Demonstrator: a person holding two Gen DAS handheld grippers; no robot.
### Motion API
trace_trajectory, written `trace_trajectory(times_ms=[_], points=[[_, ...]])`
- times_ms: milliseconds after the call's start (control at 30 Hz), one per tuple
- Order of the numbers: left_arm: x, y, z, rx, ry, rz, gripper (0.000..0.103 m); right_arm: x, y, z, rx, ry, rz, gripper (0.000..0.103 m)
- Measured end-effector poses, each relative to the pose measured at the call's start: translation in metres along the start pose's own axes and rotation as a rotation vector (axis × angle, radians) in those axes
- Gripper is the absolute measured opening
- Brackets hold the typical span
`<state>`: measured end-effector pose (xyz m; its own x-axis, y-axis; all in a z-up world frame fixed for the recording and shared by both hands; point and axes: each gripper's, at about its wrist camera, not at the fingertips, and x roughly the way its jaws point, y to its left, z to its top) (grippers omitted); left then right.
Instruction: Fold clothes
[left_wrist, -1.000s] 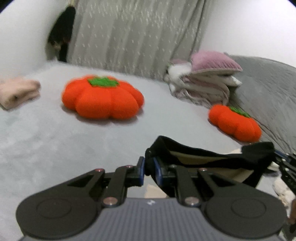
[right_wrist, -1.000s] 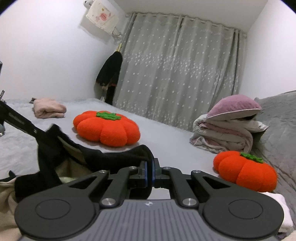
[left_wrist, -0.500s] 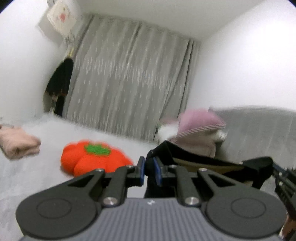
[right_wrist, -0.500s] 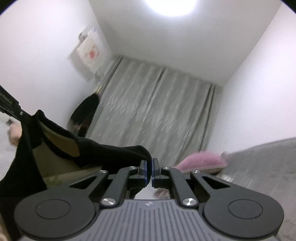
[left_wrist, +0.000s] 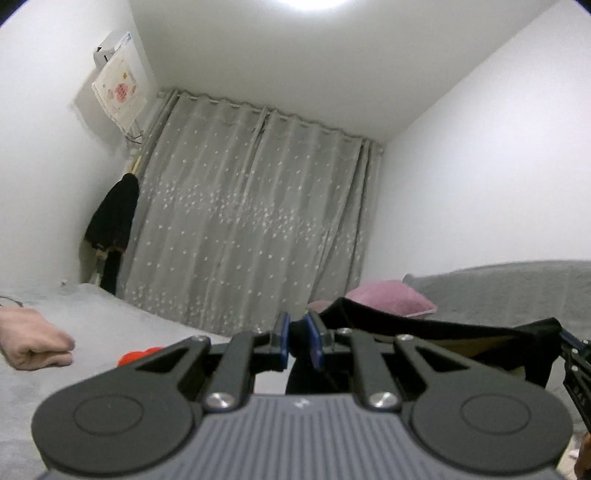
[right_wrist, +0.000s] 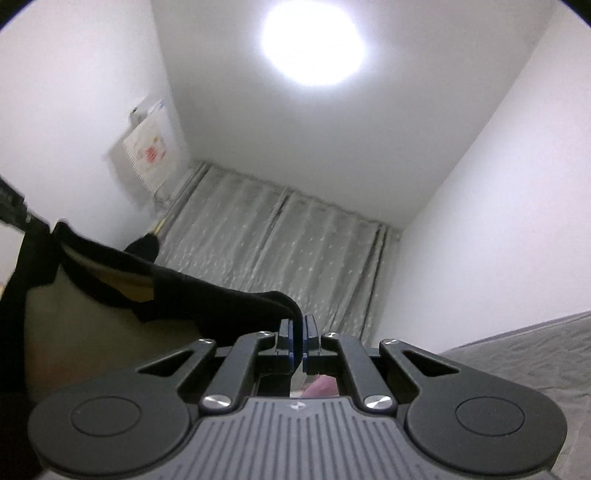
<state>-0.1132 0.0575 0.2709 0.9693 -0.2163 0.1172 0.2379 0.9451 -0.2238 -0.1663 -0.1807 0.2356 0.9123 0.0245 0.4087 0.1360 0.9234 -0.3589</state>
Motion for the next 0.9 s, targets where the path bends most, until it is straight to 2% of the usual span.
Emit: trace_trajectory(times_ms=[100, 200, 333, 467, 533, 600, 633, 733, 800, 900], points=[[0.002, -0.008, -0.004, 0.03, 0.02, -0.011, 0.011, -0.002, 0.001, 0.007, -0.009, -0.021, -0.012, 0.004], [0.019, -0.018, -0.022, 0.097, 0.109, 0.011, 0.011, 0.005, 0.007, -0.001, -0.025, 0.036, 0.014, 0.004], [0.051, -0.017, -0.057, 0.113, 0.269, 0.01, 0.011, 0.018, 0.013, -0.028, -0.007, 0.155, 0.059, 0.004], [0.077, -0.009, -0.085, 0.057, 0.456, -0.027, 0.015, 0.028, 0.013, -0.044, 0.005, 0.223, 0.079, 0.004], [0.085, -0.003, -0.092, 0.037, 0.508, -0.047, 0.022, 0.031, 0.014, -0.047, 0.011, 0.242, 0.09, 0.004], [0.093, 0.003, -0.095, 0.025, 0.535, -0.068, 0.047, 0.033, 0.015, -0.049, 0.007, 0.255, 0.098, 0.004], [0.094, 0.001, -0.099, 0.026, 0.548, -0.085, 0.052, 0.033, 0.015, -0.049, 0.005, 0.26, 0.103, 0.004], [0.091, 0.003, -0.114, 0.086, 0.585, -0.112, 0.06, 0.028, 0.01, -0.053, 0.002, 0.271, 0.115, 0.004], [0.093, -0.005, -0.124, 0.14, 0.613, -0.118, 0.073, 0.03, 0.009, -0.055, 0.001, 0.278, 0.116, 0.004], [0.094, -0.017, -0.141, 0.194, 0.661, -0.13, 0.075, 0.033, 0.002, -0.055, 0.027, 0.278, 0.123, 0.004]])
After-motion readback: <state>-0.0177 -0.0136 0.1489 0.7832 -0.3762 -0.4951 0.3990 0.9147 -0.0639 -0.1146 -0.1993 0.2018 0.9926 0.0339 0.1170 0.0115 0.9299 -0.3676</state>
